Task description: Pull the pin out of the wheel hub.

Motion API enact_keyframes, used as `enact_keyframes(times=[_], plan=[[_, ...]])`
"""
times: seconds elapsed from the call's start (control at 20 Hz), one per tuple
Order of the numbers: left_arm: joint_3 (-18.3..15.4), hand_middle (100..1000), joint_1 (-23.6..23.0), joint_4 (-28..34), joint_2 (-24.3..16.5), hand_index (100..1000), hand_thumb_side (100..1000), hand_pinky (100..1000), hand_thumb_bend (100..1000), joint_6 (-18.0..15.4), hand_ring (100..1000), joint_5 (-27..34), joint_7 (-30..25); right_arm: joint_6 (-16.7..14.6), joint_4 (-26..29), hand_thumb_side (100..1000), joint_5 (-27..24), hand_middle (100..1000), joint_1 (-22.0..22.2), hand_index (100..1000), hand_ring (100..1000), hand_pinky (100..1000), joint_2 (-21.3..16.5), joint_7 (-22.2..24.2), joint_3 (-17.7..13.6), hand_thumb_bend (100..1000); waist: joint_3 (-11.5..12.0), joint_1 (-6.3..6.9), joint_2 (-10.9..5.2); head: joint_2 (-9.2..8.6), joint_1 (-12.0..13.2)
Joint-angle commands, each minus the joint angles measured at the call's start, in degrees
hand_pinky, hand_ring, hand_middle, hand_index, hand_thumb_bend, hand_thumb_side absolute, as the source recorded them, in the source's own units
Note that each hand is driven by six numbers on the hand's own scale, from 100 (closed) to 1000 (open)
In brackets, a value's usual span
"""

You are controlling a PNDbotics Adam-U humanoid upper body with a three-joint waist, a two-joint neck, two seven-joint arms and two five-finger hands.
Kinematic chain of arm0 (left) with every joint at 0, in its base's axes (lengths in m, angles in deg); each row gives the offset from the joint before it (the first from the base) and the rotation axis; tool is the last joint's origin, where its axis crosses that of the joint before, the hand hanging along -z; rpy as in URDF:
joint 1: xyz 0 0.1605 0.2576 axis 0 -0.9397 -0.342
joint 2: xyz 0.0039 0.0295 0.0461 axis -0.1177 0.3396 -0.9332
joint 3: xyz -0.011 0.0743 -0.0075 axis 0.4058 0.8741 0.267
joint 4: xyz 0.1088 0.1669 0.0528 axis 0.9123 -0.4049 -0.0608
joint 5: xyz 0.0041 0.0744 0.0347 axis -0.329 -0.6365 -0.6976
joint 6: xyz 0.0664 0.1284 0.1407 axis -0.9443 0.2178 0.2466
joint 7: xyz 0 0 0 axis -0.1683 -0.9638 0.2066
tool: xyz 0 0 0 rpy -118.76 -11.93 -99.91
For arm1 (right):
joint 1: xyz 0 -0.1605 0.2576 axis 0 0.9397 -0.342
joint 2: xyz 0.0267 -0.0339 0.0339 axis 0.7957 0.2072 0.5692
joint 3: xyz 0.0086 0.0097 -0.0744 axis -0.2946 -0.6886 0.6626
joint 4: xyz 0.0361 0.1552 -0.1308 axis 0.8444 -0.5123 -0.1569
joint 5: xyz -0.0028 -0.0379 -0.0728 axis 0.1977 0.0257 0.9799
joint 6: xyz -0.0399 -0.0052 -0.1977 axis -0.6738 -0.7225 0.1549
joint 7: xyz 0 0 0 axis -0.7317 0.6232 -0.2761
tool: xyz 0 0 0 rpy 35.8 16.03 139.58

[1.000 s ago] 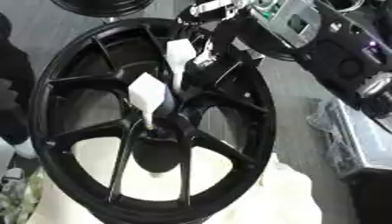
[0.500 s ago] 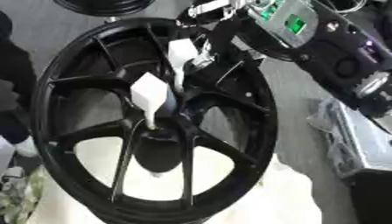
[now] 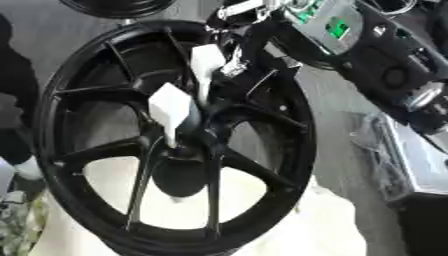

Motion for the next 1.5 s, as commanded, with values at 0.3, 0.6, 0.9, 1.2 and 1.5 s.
enact_keyframes(times=[0.3,0.6,0.9,1.2,1.5], plan=[[-0.16,795,0.25,0.65,-1.35,765,913,868,147,-0.06,830,-0.62,-0.21,0.07,-0.92,289,-0.34,516,-1.64,688,658,865,-0.37,0.28,-0.32,441,0.21,0.39,-0.90,-0.19,-0.16],[-0.12,795,0.15,0.64,-1.47,765,916,868,147,-0.05,830,-0.79,-0.29,0.55,-1.72,279,-1.01,456,-2.06,625,593,842,0.23,-0.75,-0.49,444,0.30,0.31,-0.80,-0.08,-0.22],[-0.07,796,0.12,0.64,-1.54,766,915,868,146,-0.04,830,-0.99,-0.53,0.37,-2.06,257,-1.75,363,-2.43,527,514,798,0.57,-2.74,-0.37,367,0.21,0.26,-0.84,-0.03,-0.29],[-0.09,794,0.07,0.73,-1.75,766,914,868,145,-0.03,829,-0.84,-0.52,-0.31,-2.74,230,-1.29,313,-3.75,475,470,733,1.38,-2.90,0.35,296,0.10,0.23,-1.14,0.16,-0.28],[-0.07,793,-0.17,0.65,-1.92,766,914,868,145,0.04,829,-0.98,-0.74,-1.33,-3.53,221,-0.91,265,-4.88,425,435,693,2.03,-2.99,0.56,276,-0.01,0.09,-1.44,0.30,-0.25]])
